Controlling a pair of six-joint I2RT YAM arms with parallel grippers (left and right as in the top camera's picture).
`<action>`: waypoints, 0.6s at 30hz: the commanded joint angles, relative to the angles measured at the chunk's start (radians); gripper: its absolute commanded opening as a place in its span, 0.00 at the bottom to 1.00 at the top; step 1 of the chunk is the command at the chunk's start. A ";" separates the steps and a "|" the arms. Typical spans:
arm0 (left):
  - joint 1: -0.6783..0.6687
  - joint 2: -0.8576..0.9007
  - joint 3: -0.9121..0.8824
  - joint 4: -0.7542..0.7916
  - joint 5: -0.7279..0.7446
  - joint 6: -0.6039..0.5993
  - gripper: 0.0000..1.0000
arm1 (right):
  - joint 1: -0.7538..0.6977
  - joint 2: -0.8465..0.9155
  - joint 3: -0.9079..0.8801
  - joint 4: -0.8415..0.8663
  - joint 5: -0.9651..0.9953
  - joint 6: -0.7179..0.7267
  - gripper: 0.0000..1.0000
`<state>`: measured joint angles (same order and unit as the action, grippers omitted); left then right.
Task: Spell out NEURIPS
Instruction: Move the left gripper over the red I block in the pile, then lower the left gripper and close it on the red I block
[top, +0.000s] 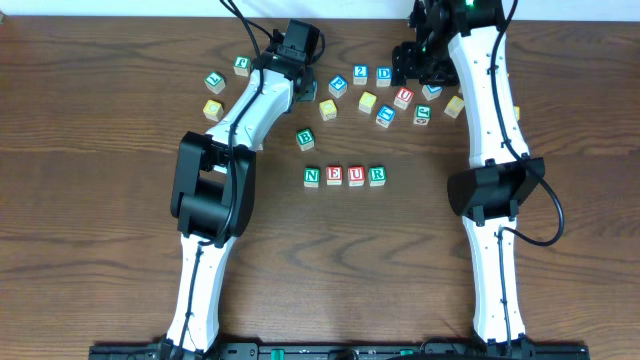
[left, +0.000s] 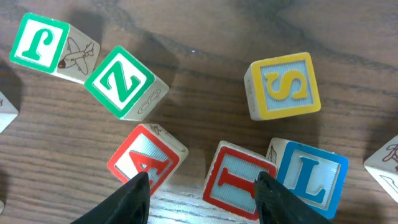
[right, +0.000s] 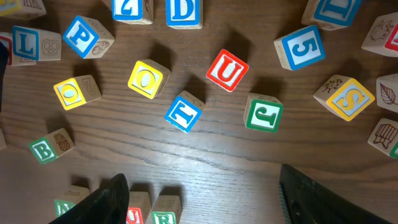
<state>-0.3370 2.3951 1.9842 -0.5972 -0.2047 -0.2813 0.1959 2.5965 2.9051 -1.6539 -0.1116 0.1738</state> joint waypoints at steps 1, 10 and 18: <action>-0.014 0.023 0.002 -0.051 0.010 0.000 0.53 | 0.002 -0.002 0.004 -0.003 0.008 -0.015 0.72; -0.034 0.016 0.006 -0.069 0.011 0.000 0.53 | 0.002 -0.002 0.004 -0.003 0.008 -0.015 0.72; -0.033 -0.024 0.006 -0.064 0.010 0.000 0.53 | 0.002 -0.002 0.004 -0.003 0.008 -0.014 0.72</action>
<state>-0.3759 2.3966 1.9930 -0.6689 -0.1963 -0.2874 0.1959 2.5965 2.9051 -1.6558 -0.1116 0.1738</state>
